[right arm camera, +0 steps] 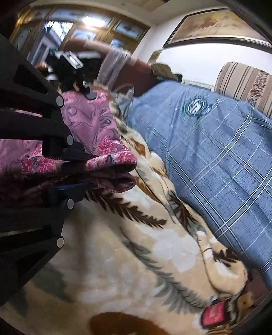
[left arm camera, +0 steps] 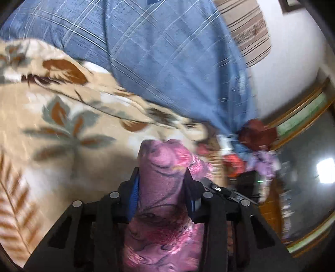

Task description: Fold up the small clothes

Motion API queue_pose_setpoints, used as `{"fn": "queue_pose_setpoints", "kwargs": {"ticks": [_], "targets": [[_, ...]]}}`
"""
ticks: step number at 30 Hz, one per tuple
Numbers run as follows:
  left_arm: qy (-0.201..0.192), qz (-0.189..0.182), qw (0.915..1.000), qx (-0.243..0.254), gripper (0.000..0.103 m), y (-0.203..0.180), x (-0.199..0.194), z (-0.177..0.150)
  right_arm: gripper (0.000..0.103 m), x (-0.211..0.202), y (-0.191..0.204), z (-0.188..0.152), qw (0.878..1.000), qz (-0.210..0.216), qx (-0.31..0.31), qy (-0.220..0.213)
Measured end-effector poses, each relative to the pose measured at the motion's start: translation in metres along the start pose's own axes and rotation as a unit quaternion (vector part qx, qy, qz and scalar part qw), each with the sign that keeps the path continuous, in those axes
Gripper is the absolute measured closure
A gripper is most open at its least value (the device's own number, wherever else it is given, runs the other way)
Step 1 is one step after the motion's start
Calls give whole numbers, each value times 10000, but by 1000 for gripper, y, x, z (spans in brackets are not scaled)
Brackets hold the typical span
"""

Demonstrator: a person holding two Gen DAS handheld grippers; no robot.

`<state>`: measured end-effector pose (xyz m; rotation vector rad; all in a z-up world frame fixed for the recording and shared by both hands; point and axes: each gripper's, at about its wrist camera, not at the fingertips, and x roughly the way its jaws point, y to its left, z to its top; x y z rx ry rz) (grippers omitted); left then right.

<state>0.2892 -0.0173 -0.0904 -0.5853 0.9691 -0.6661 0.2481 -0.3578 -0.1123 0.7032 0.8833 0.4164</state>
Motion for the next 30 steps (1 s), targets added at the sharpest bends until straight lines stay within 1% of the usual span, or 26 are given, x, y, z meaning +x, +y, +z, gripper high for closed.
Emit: {"fn": "queue_pose_setpoints", "kwargs": {"ticks": [2,3,4,5,6,7,8,9,11,12,13,14,15,16,17,18,19,20,21,22,23,26,27,28,29,30], "targets": [[393,615,9973,-115,67,25,35,-2,84,26,-8,-5,9983,-539,-49,222],[494,757,9956,-239,63,34,42,-5,80,34,-14,-8,9976,-596,32,361],[453,611,9959,-487,58,39,34,-9,77,35,-17,-10,9978,-521,85,398],[380,520,9958,-649,57,37,18,-12,75,29,-15,-10,9985,-414,118,345],[169,500,9970,-573,56,29,-3,-15,71,21,-10,-9,9988,-428,66,248],[-46,482,9977,-469,45,23,-20,-21,64,14,-5,-10,9986,-501,-13,172],[-236,482,9979,-373,29,14,-37,-31,60,5,1,-13,9979,-626,-125,94],[-311,510,9978,-273,25,6,-54,-44,53,-5,8,-20,9967,-784,-226,40],[-66,650,9977,-172,25,1,-62,-63,50,-20,18,-37,9960,-854,-272,3],[142,705,9973,-167,25,1,-64,-80,49,-28,22,-51,9969,-754,-243,13],[228,688,9972,-190,25,2,-64,-92,48,-35,24,-70,9978,-629,-213,29],[314,678,9970,-221,25,5,-65,-104,48,-37,24,-82,9981,-580,-192,49],[448,673,9964,-256,25,9,-64,-118,48,-38,23,-103,9983,-540,-159,128],[663,613,9954,-327,25,13,-59,-133,51,-36,20,-122,9978,-620,-108,223],[804,542,9945,-388,25,14,-54,-142,53,-35,15,-133,9968,-734,-49,309],[909,470,9937,-453,25,17,-52,-151,65,-30,8,-146,9948,-890,70,494],[971,446,9931,-484,25,19,-47,-156,79,-28,6,-151,9942,-895,133,579],[1008,447,9925,-522,28,21,-43,-160,80,-29,6,-154,9943,-848,172,616],[1025,554,9917,-549,36,22,-42,-164,85,-31,10,-154,9944,-879,81,573],[1094,730,9900,-502,70,20,-38,-166,91,-31,15,-153,9937,-976,-39,541],[1138,721,9897,-476,84,18,-38,-167,91,-31,19,-152,9923,-1097,-118,562],[937,678,9923,-433,89,11,-51,-169,94,-37,35,-151,9866,-1519,-329,485],[960,607,9922,-513,89,14,-51,-171,97,-38,39,-153,9809,-1835,-441,462],[1010,675,9911,-538,88,21,-47,-174,99,-37,41,-157,9752,-2098,-560,430],[1066,807,9896,-533,83,27,-42,-177,99,-29,37,-161,9696,-2315,-638,474],[1096,847,9885,-600,78,33,-38,-179,99,-19,26,-164,9707,-2260,-507,640]]}}
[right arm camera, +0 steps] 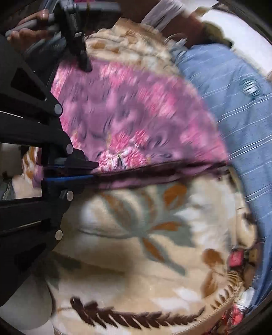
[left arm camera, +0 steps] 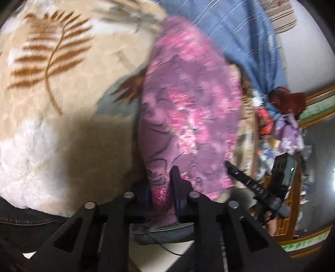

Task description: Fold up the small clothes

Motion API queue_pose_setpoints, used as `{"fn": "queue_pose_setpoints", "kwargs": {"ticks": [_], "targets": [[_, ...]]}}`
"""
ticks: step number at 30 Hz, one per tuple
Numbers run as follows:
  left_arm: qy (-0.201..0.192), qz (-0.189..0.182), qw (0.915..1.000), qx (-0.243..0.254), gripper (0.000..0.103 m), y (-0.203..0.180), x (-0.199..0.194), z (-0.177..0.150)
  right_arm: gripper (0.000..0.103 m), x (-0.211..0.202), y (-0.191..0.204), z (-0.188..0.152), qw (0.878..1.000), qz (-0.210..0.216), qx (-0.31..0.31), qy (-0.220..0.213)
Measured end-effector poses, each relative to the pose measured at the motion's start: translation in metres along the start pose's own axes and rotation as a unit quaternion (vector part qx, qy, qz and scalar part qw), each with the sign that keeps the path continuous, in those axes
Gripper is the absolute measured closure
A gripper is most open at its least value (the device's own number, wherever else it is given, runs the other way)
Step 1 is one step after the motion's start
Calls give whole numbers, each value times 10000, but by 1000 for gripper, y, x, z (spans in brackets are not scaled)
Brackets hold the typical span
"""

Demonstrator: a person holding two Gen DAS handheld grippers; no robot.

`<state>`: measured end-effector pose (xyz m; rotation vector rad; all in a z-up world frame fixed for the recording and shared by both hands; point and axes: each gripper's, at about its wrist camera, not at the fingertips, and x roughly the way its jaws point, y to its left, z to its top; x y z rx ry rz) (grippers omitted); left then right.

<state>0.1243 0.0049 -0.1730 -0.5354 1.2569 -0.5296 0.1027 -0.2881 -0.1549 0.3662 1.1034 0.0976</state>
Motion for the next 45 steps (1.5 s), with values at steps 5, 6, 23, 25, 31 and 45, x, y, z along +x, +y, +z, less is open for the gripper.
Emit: {"fn": "queue_pose_setpoints", "kwargs": {"ticks": [5,6,23,25,31,45], "targets": [[-223,-139,9996,-82,41,2,-24,-5,83,-32,-8,-3,9980,448,324,-310],[-244,-186,9995,-86,37,4,-26,-7,68,-37,-10,-7,9974,519,372,-344],[-58,-105,9998,142,83,1,-14,-23,83,-27,-14,-45,9962,475,730,50],[-48,118,9994,308,83,0,-9,-24,90,-25,-15,-45,9971,291,700,114],[249,-37,9997,-64,68,7,-15,-17,75,-21,-21,-38,9946,305,907,393],[-559,-163,9982,161,30,-15,-40,88,29,-42,-9,74,9911,1165,434,-482]]}}
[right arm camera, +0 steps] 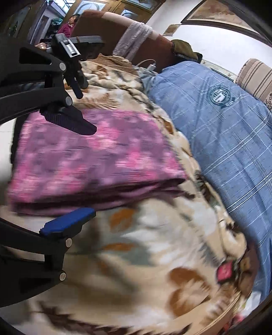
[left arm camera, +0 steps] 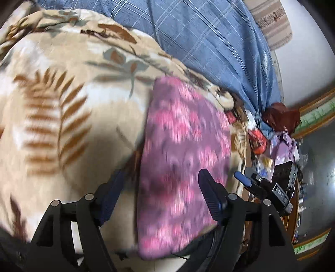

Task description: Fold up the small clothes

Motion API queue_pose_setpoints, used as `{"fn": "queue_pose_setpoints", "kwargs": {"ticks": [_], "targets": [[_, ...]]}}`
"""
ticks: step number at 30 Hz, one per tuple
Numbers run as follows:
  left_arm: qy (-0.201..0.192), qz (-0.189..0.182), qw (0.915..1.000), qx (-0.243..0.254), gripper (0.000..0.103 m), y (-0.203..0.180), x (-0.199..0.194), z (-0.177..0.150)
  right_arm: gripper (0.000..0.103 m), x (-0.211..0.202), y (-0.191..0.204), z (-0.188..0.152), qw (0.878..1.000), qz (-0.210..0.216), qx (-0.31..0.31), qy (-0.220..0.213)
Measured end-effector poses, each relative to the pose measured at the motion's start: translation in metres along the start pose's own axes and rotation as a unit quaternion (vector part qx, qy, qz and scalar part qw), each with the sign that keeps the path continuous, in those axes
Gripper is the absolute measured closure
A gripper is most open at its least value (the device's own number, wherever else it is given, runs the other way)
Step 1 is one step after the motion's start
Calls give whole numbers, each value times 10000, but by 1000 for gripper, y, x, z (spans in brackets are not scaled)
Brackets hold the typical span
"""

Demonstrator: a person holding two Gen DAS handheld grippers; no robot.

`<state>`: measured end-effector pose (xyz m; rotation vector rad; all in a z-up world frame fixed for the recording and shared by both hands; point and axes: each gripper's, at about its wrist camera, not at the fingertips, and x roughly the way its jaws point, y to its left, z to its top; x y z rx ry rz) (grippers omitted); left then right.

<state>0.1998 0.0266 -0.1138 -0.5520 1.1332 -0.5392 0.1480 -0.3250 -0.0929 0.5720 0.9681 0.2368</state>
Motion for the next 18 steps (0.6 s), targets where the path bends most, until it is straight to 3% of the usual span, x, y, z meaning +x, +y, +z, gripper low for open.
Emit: {"fn": "queue_pose_setpoints", "kwargs": {"ticks": [4,7,11,14,18], "targets": [[81,-73,9999,-38,30,6,30,35,29,36,-17,50,9990,399,215,-22],[244,-246,9994,27,30,9,53,48,29,63,-30,68,9986,402,328,111],[263,-768,9967,-39,30,21,71,45,32,76,-45,60,9984,336,295,337],[191,-953,9951,-175,30,24,73,44,35,81,-54,54,9950,740,439,498],[341,-1243,9913,-265,31,20,77,42,39,88,-56,58,9926,925,595,515]]}}
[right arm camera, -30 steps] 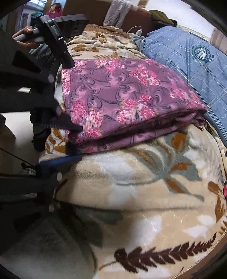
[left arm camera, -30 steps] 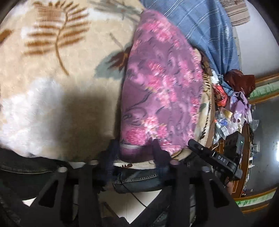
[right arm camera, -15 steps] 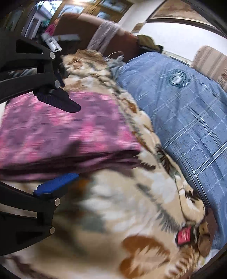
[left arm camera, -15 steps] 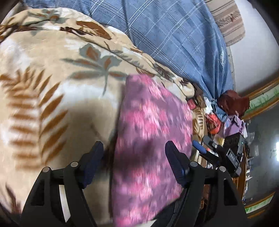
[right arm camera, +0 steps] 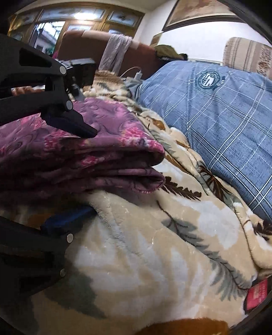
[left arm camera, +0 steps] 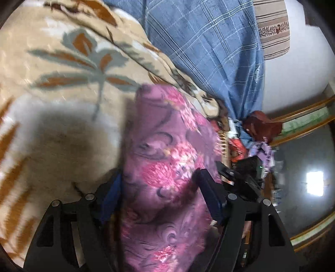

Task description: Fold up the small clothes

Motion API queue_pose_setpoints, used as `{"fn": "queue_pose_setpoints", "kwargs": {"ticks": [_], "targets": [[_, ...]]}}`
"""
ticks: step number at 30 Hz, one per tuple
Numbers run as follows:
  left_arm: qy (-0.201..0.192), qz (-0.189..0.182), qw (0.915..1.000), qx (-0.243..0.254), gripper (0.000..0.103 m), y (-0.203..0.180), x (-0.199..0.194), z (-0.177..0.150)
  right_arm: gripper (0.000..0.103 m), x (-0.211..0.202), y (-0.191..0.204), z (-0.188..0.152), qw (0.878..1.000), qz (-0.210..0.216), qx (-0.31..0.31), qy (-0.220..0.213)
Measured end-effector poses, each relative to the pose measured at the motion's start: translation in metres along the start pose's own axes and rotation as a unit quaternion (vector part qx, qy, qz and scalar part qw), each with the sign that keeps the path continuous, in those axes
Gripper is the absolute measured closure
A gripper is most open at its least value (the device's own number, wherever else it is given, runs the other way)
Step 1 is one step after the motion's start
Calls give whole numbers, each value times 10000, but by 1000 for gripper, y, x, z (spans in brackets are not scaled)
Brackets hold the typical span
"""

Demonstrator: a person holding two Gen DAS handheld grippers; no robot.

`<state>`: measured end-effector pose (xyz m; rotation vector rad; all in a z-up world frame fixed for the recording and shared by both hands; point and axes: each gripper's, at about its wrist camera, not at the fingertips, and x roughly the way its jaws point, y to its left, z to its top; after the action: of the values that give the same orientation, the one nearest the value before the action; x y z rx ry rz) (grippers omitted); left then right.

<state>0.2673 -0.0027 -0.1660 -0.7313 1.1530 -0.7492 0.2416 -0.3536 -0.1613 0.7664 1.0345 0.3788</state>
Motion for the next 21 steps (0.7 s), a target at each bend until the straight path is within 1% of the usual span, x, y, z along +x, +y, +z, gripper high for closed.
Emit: {"fn": "queue_pose_setpoints", "kwargs": {"ticks": [4,5,6,7,8,9,10,11,14,15,16,17,18,20,21], "targets": [[-6,-12,10000,-30,31,2,1,-2,46,1,-1,-1,9999,-136,-76,59],[-22,5,10000,-17,31,1,1,-3,45,1,0,-1,9998,-167,-110,59],[-34,27,10000,14,31,1,1,-4,43,2,0,-1,9997,-174,-133,58],[-36,79,9999,70,31,-1,3,-4,47,3,1,-1,9997,-191,-167,47],[-10,186,9998,95,40,-4,4,-4,51,2,4,-3,9993,-284,-234,-32],[4,289,9996,59,49,-7,2,-5,65,1,7,-4,9990,-343,-282,-77],[-10,314,9995,32,58,-9,0,-6,71,-2,11,-5,9986,-383,-351,-139],[-66,306,9995,75,64,-13,-5,-8,73,-6,17,-8,9978,-450,-443,-202],[-236,418,9982,348,65,-35,-26,-23,78,-19,38,-21,9934,-777,-731,-420],[-293,471,9976,414,65,-41,-33,-30,84,-22,44,-27,9926,-814,-758,-477],[-348,538,9970,439,65,-44,-41,-39,86,-25,47,-33,9939,-672,-722,-490],[-382,553,9969,398,65,-42,-48,-47,86,-28,52,-39,9943,-579,-716,-534],[-391,510,9976,259,66,-37,-53,-54,86,-29,59,-46,9938,-585,-758,-568],[-404,463,9981,-48,66,-24,-59,-61,85,-25,68,-54,9933,-647,-812,-513],[-423,441,9979,-209,66,-13,-62,-64,83,-20,69,-55,9946,-560,-752,-446]]}}
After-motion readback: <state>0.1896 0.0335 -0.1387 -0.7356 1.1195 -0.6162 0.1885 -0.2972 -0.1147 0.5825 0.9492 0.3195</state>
